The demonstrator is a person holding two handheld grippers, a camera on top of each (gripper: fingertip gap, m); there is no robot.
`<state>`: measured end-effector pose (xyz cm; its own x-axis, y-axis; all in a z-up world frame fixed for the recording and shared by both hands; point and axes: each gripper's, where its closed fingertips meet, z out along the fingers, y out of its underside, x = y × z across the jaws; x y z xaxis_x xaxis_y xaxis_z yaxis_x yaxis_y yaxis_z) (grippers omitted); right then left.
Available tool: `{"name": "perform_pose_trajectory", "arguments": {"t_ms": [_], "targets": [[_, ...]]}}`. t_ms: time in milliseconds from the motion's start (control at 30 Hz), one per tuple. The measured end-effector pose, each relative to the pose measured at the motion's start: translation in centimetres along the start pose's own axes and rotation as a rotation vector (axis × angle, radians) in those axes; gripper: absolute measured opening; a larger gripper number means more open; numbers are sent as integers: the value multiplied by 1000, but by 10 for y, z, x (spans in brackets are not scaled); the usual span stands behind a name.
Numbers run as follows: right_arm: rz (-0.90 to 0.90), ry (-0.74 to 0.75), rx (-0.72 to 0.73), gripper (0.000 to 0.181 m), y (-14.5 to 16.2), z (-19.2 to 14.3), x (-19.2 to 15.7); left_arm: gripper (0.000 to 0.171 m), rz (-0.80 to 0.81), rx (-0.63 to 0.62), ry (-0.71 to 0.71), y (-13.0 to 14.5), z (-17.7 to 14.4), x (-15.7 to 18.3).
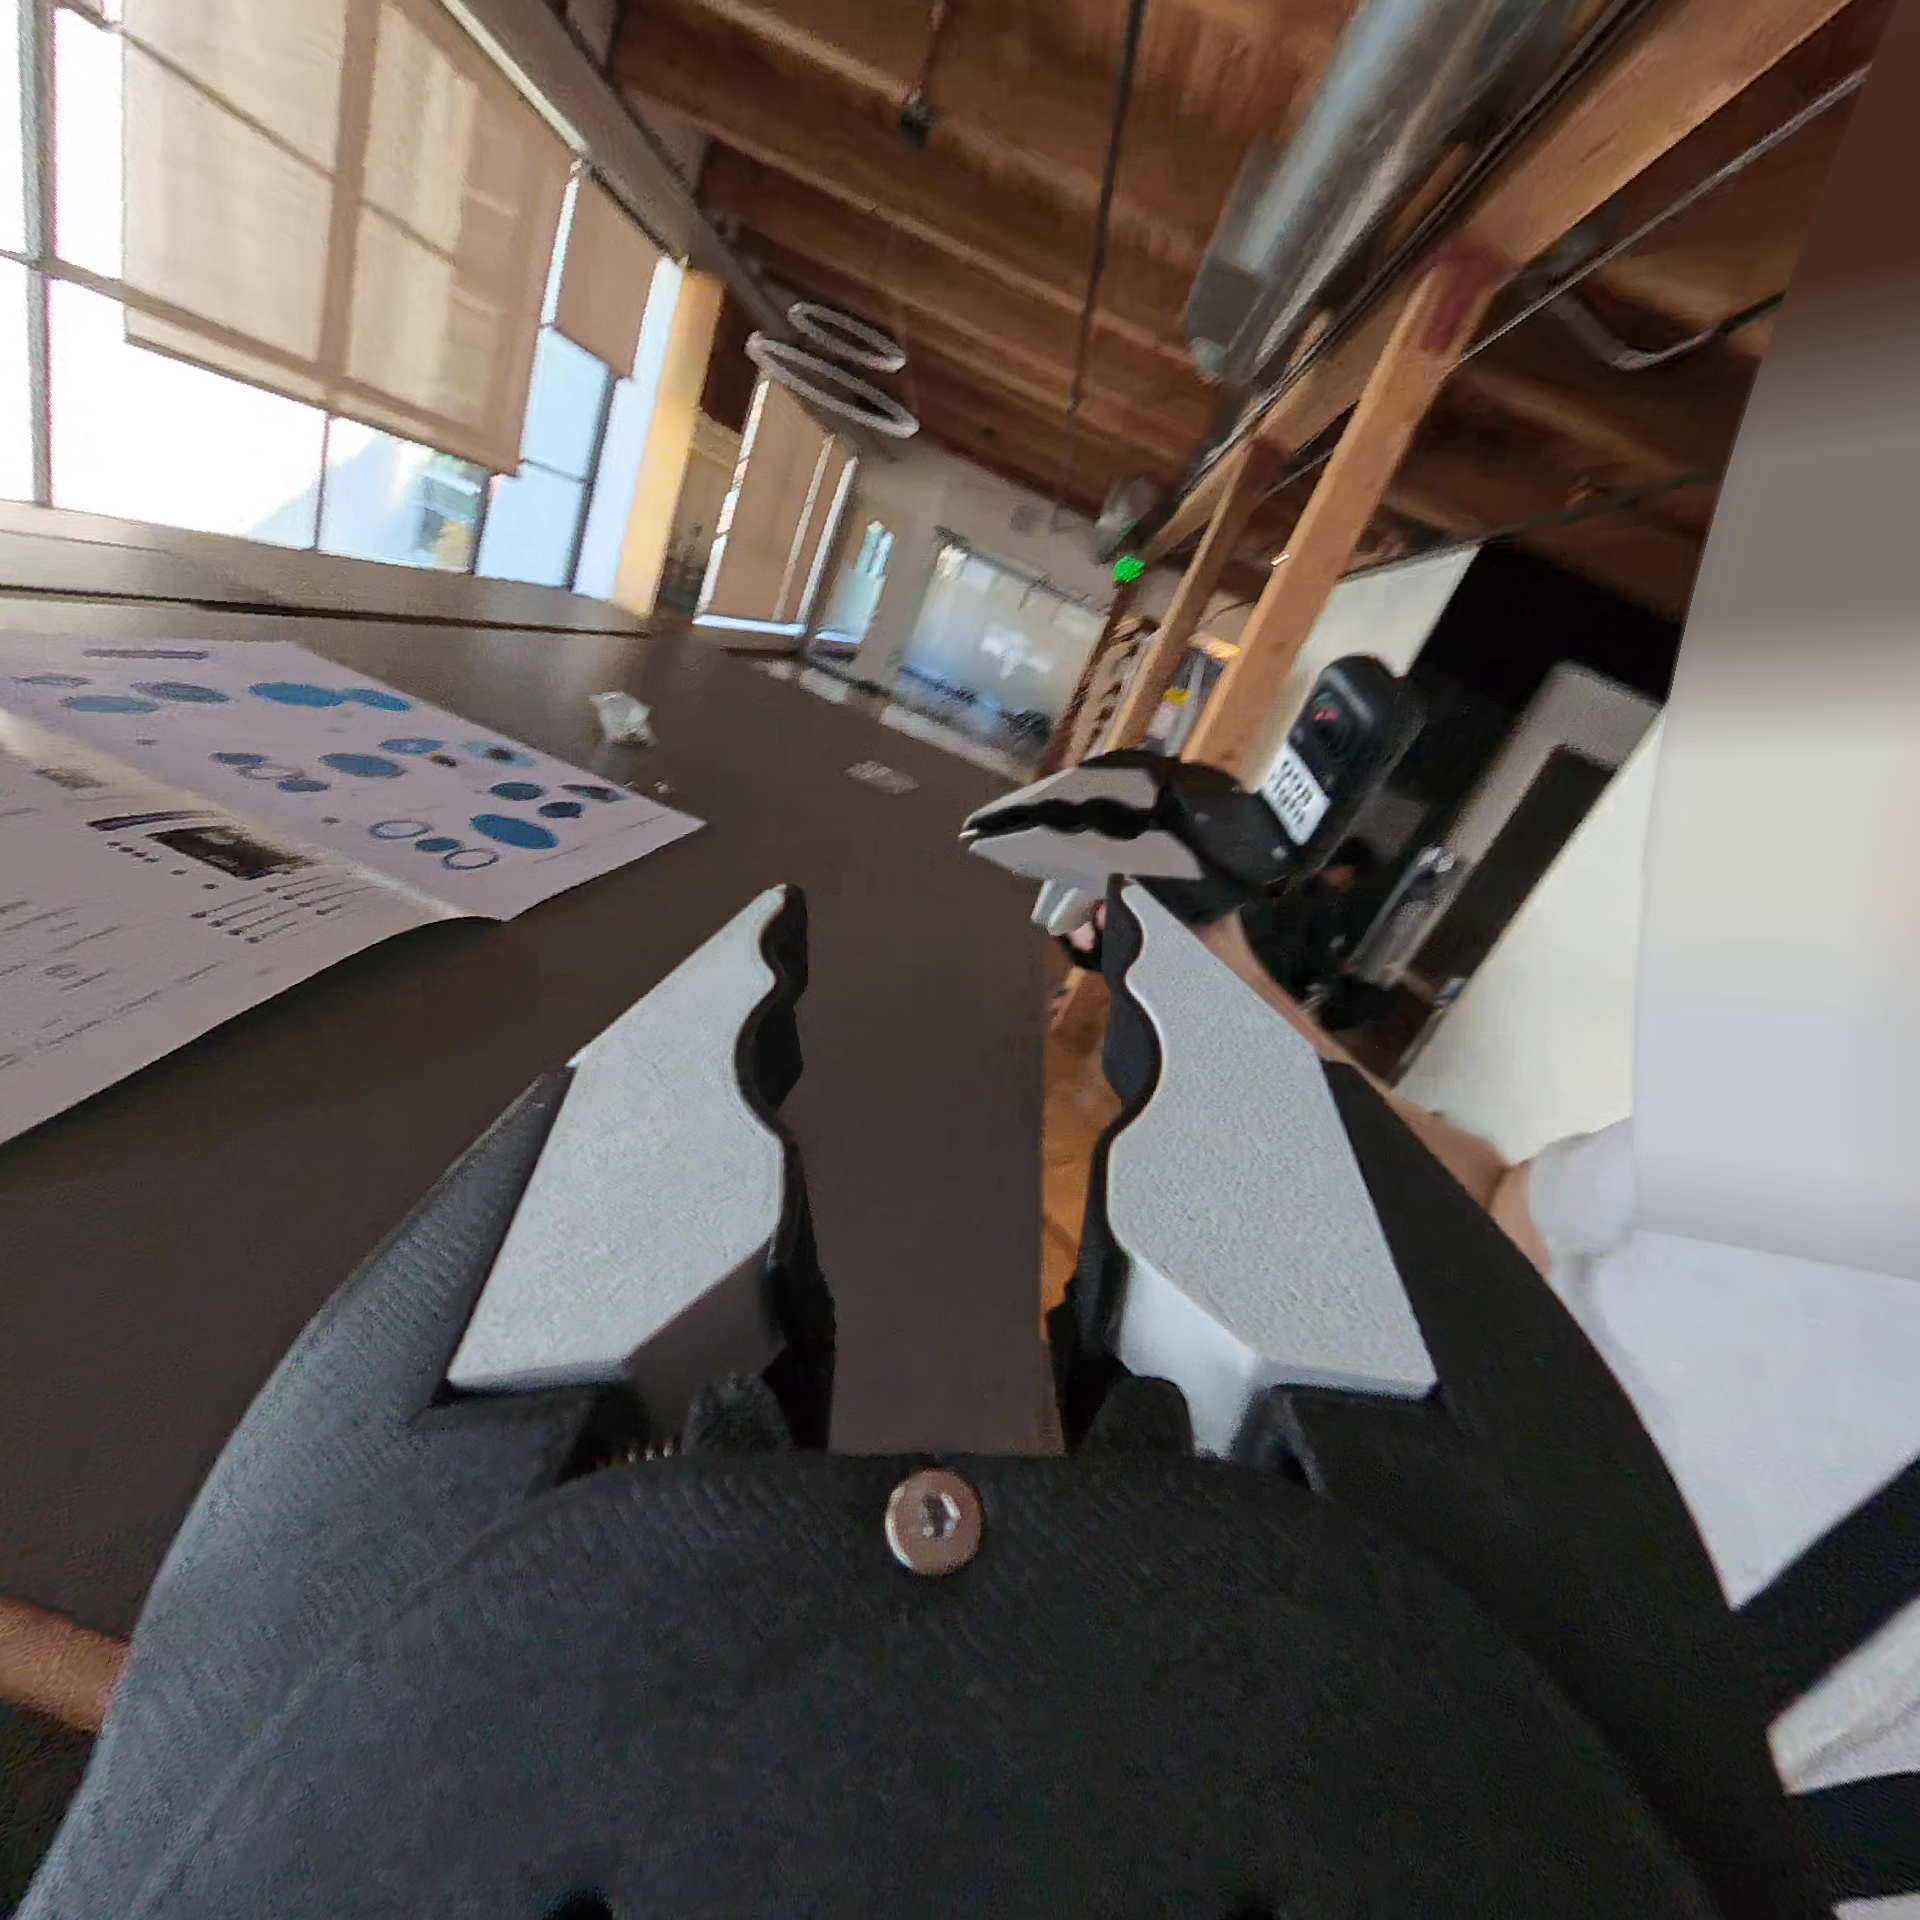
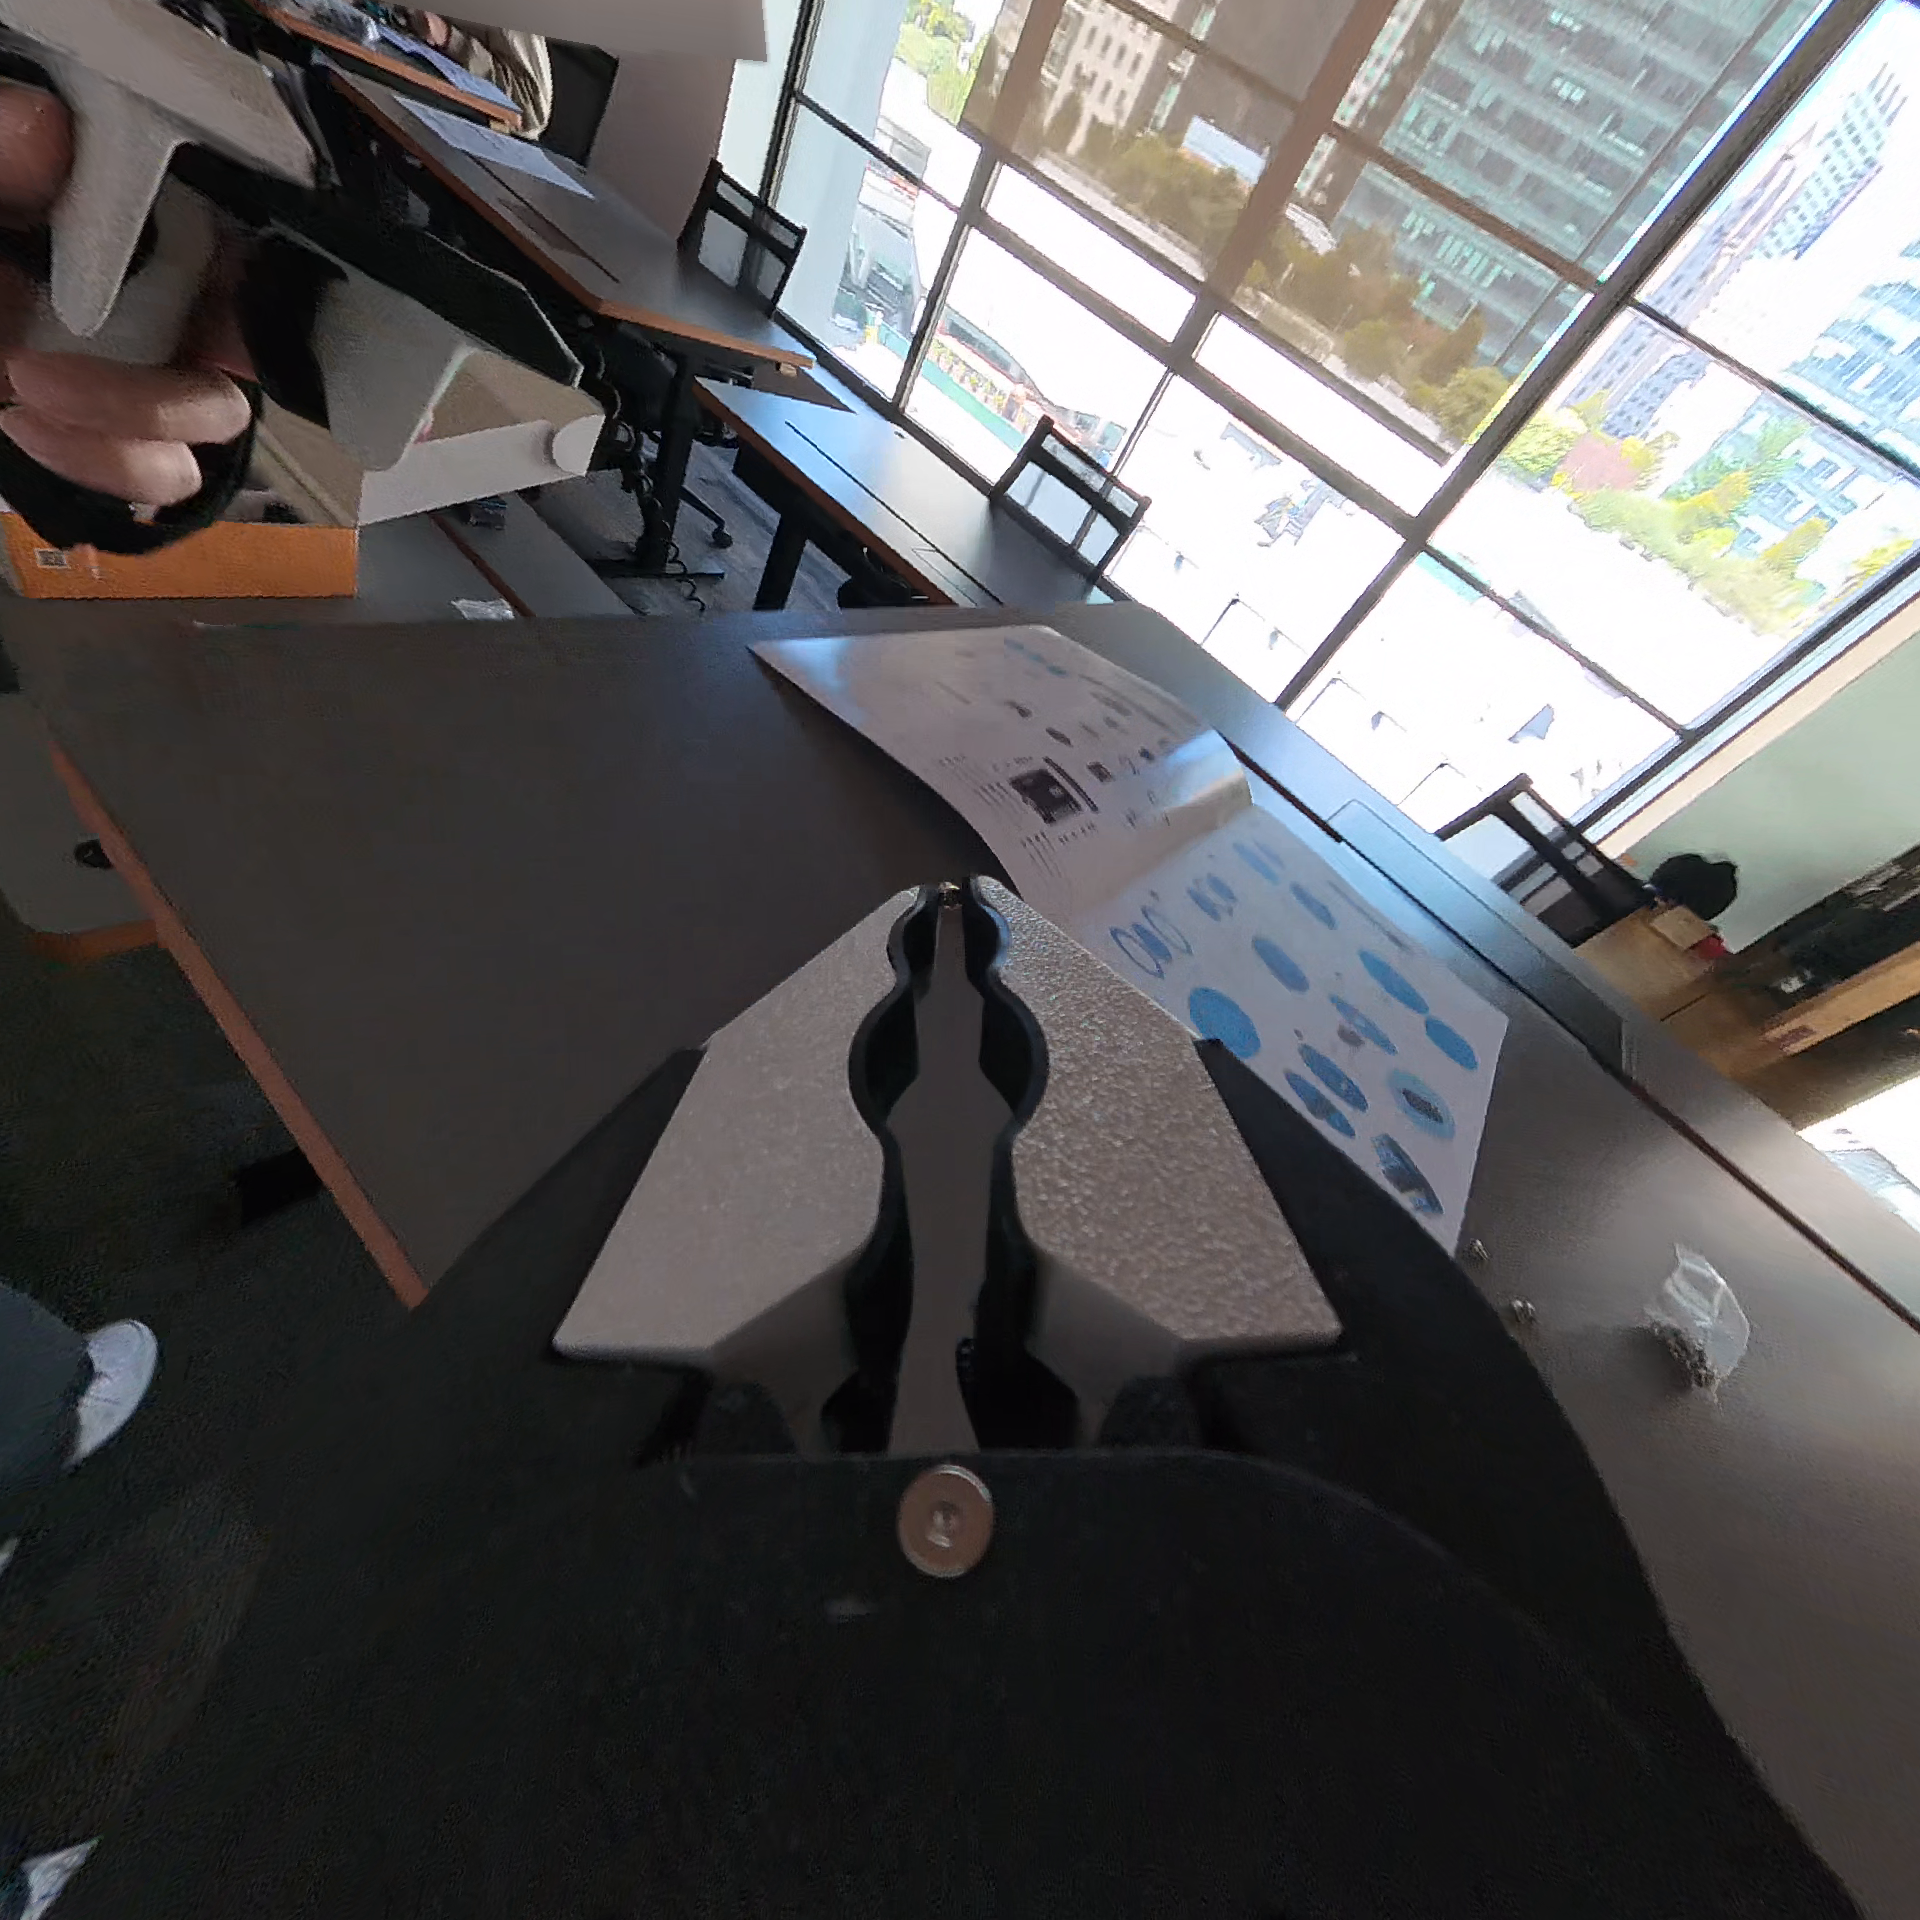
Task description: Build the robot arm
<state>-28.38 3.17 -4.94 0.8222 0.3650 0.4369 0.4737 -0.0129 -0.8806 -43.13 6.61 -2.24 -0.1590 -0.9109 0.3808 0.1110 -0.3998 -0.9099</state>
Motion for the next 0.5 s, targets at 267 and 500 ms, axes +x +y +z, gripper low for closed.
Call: {"name": "perform_pose_trajectory", "arguments": {"t_ms": [267, 500], "targets": [[-81, -50, 20, 3, 61, -6, 86, 52, 146, -119, -310, 34, 69, -39], [-220, -185, 115, 3, 88, 25, 124, 45, 321, 60, -502, 7, 67, -65]]}}
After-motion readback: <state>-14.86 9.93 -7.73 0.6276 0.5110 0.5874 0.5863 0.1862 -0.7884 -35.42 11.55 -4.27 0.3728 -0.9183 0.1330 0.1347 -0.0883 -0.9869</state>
